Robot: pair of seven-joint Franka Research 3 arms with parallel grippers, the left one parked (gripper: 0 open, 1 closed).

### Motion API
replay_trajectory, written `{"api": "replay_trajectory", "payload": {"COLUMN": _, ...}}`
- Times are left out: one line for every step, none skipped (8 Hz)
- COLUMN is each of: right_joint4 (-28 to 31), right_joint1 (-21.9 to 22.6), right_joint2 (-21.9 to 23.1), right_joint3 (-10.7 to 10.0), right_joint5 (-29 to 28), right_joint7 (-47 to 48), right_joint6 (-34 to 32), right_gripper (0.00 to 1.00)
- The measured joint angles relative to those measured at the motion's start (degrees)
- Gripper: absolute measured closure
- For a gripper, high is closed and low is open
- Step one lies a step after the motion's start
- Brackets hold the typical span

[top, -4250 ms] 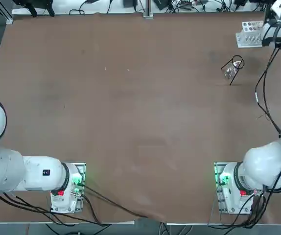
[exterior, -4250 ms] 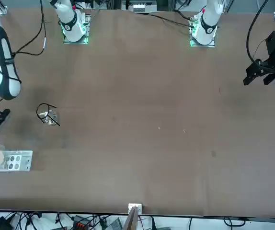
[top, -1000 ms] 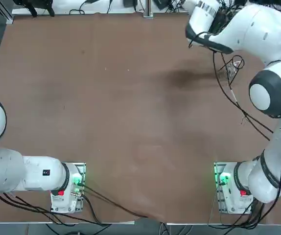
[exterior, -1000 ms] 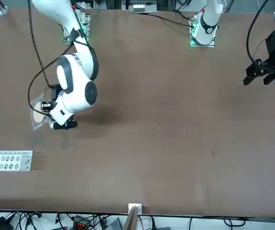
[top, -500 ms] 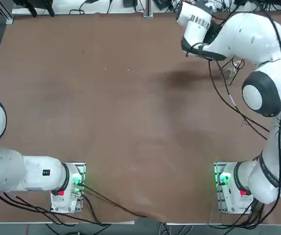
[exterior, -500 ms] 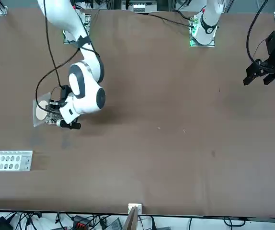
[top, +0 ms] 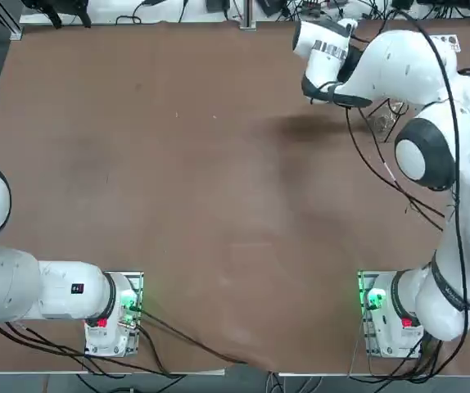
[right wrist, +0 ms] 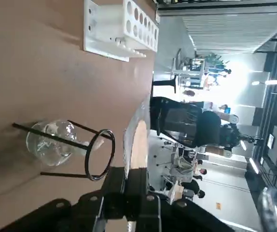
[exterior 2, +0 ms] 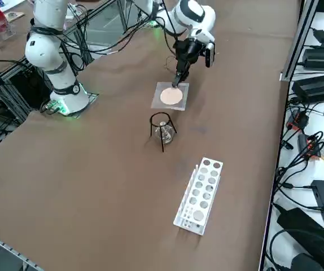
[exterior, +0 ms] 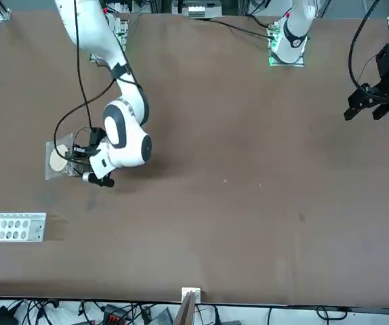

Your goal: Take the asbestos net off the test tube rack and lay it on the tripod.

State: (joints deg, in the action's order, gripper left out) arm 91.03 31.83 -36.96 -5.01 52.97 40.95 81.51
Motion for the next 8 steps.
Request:
{"api": "replay_trajectory", "payload": {"right_joint4": 0.0, "right_joint1": 0.0, "right_joint2": -0.7, "right_joint3": 0.0, "right_joint5": 0.2, "right_joint7": 1.1, "right_joint6": -0.2, "right_gripper": 0.99}}
{"api": "replay_trajectory", "payload": {"right_joint4": 0.0, "right_joint1": 0.0, "right_joint2": -1.3, "right_joint3": 0.0, "right_joint5": 0.2, "right_joint7": 2.2, "right_joint6": -0.6, "right_gripper": 0.99}}
{"api": "replay_trajectory", "payload": {"right_joint4": 0.0, "right_joint1": 0.0, "right_joint2": -1.8, "right_joint3": 0.0, "right_joint5": 0.3, "right_joint7": 3.1, "right_joint6": -0.9, "right_gripper": 0.99}}
{"api": "replay_trajectory", "payload": {"right_joint4": 0.0, "right_joint1": 0.0, "right_joint2": -2.3, "right_joint3": 0.0, "right_joint5": 0.3, "right_joint7": 3.8, "right_joint6": -1.1, "right_gripper": 0.99}}
{"api": "replay_trajectory", "payload": {"right_joint4": 0.0, "right_joint1": 0.0, "right_joint2": -2.9, "right_joint3": -0.1, "right_joint5": 0.3, "right_joint7": 4.1, "right_joint6": -1.4, "right_gripper": 0.99}}
{"api": "replay_trajectory", "payload": {"right_joint4": 0.0, "right_joint1": 0.0, "right_joint2": -3.4, "right_joint3": -0.2, "right_joint5": 0.3, "right_joint7": 4.2, "right_joint6": -1.6, "right_gripper": 0.99}}
{"api": "replay_trajectory", "payload": {"right_joint4": 0.0, "right_joint1": 0.0, "right_joint2": -3.8, "right_joint3": -0.3, "right_joint5": 0.4, "right_joint7": 4.3, "right_joint6": -1.7, "right_gripper": 0.99}}
{"api": "replay_trajectory", "payload": {"right_joint4": 0.0, "right_joint1": 0.0, "right_joint2": -4.2, "right_joint3": -0.4, "right_joint5": 0.4, "right_joint7": 4.6, "right_joint6": -1.7, "right_gripper": 0.99}}
